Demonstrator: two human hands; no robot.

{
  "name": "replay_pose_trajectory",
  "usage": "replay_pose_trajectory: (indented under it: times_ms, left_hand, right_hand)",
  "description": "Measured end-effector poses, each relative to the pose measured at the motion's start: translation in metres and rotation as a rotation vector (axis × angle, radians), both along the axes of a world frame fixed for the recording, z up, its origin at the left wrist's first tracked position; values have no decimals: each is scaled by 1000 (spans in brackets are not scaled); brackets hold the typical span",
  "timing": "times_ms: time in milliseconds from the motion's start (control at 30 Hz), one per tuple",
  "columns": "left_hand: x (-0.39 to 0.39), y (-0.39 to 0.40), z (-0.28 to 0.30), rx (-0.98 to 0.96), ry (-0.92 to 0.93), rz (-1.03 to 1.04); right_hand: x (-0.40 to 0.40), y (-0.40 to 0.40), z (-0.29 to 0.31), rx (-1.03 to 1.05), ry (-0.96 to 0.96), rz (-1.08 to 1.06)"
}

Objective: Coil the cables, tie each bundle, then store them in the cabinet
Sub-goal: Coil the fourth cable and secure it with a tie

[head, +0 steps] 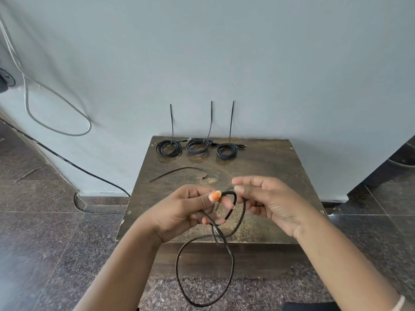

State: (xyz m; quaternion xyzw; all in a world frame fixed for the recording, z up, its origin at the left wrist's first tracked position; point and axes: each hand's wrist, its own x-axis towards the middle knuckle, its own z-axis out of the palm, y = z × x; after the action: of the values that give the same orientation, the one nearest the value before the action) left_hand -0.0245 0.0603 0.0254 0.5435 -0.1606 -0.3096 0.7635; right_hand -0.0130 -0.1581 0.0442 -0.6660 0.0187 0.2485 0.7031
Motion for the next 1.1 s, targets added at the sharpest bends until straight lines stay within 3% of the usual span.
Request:
replay_pose_trajectory:
  times_ms: [100, 300, 500, 600, 867, 1100]
  left_hand:
    - [2, 3, 0, -122, 23, 43]
    - [6, 5, 1, -281, 71, 223]
    - [8, 5, 1, -295, 90, 380]
    - [8, 4, 1, -252, 78, 440]
    - [11, 5, -1, -144, 48, 627]
    - [11, 3, -8, 100, -87, 673]
  right_hand:
    - [-3, 7, -7, -142, 34, 157]
    - [-18, 31, -15, -330, -23, 696]
    - [-40, 64, -22, -270, 75, 1091]
    - [-41, 67, -23, -265, 60, 1082]
    - [-18, 37, -16, -383, -87, 787]
    - [-11, 34, -13, 19, 23, 537]
